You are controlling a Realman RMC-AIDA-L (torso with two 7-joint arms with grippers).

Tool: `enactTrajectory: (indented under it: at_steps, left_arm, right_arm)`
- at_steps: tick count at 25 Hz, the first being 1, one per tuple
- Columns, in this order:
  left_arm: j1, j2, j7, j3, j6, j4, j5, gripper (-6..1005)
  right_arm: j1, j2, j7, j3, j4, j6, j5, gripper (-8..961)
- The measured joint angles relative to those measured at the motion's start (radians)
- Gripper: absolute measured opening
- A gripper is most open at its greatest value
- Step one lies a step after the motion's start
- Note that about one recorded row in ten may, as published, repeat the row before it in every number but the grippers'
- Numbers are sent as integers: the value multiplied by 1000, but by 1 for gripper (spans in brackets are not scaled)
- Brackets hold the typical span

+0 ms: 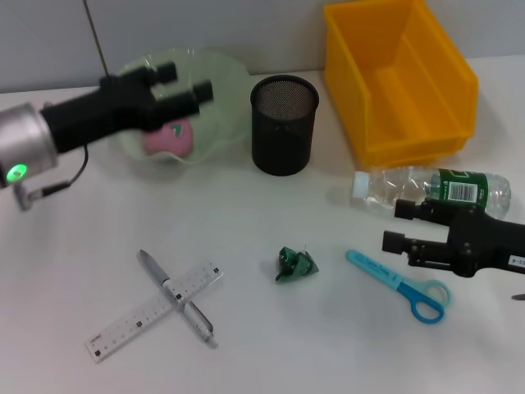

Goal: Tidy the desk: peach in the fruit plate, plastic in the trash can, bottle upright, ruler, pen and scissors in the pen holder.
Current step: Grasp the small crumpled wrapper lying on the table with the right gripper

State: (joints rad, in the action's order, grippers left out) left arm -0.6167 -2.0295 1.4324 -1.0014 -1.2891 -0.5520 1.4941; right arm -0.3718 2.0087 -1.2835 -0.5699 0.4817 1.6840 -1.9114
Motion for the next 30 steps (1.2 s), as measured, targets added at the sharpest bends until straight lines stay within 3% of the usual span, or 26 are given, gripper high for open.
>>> enactTrajectory:
  at_steps: [5,9,17,26,27,30]
  left_arm:
    - [47,16,14,0,-197,-2,100,812]
    - [80,16,-40,0,-283,1,169,811]
    - [110,12,-96,10,-291,7,179,809]
    - [116,11,-96,5,-282,7,183,807]
    - [117,10,-96,2,-276,7,195,807]
    - [117,9,-96,3,-273,6,211,806]
  right_arm:
    - [-2,-9,-32,34,13,37,0,791]
    - [-15,-14,-116,38,96,92,-5,791]
    - [-104,-25,-465,-78,479,202,-88,791]
    - [-250,-49,-597,-226,573,192,-230,791]
    - [-297,-48,-605,-270,574,179,-296,791]
    - [-338,-34,-605,-301,572,159,-358,791]
